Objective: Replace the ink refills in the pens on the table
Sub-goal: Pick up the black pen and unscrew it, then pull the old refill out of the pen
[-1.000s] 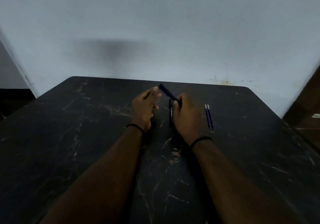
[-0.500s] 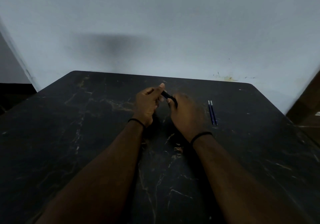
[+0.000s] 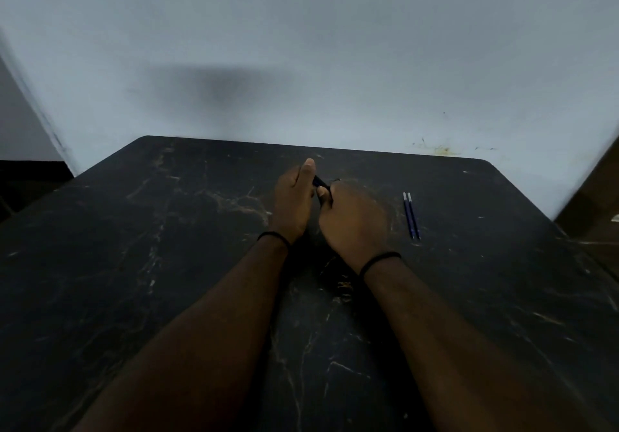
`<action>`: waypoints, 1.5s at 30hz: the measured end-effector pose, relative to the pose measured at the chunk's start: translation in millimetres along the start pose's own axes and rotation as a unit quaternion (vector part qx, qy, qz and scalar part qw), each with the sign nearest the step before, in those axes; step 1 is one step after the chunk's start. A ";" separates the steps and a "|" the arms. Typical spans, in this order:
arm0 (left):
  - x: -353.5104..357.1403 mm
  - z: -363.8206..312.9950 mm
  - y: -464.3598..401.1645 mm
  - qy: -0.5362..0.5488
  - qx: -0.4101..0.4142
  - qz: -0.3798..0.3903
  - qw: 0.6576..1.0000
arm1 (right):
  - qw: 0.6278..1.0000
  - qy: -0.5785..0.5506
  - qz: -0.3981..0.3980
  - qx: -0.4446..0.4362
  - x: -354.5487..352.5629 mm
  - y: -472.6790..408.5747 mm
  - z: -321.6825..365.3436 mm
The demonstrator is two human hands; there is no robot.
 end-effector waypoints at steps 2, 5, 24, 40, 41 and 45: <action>-0.1 -0.6 0.1 -0.004 0.006 -0.001 1.000 | 1.000 0.001 -0.002 0.003 -0.5 0.1 -0.1; -3.6 0.6 -2.0 0.013 0.007 -0.019 1.000 | 1.000 -0.002 0.002 0.011 -0.3 -1.1 -1.8; -55.1 26.5 -25.6 -0.552 -0.085 0.010 0.829 | 0.999 -0.027 0.023 0.019 -10.0 2.0 -21.9; -25.5 -2.6 -1.1 0.088 -0.047 -0.088 0.991 | 0.963 -0.232 -0.135 0.004 -21.2 7.9 -22.4; -21.0 -1.2 -0.9 0.140 -0.067 -0.055 0.986 | 0.960 -0.256 -0.112 0.004 -18.4 7.0 -23.7; -14.4 2.1 -2.7 0.206 -0.113 0.073 0.969 | 0.916 -0.401 0.008 0.025 -2.9 3.8 -17.0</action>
Point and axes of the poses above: each hand's wrist, its own y-axis away from the middle knuckle, its own x-axis out of the palm, z = x × y, the point moved 5 cm from there along -y, towards the middle knuckle, and after that the axes turned 3 degrees about -y, right-handed, at the moved point
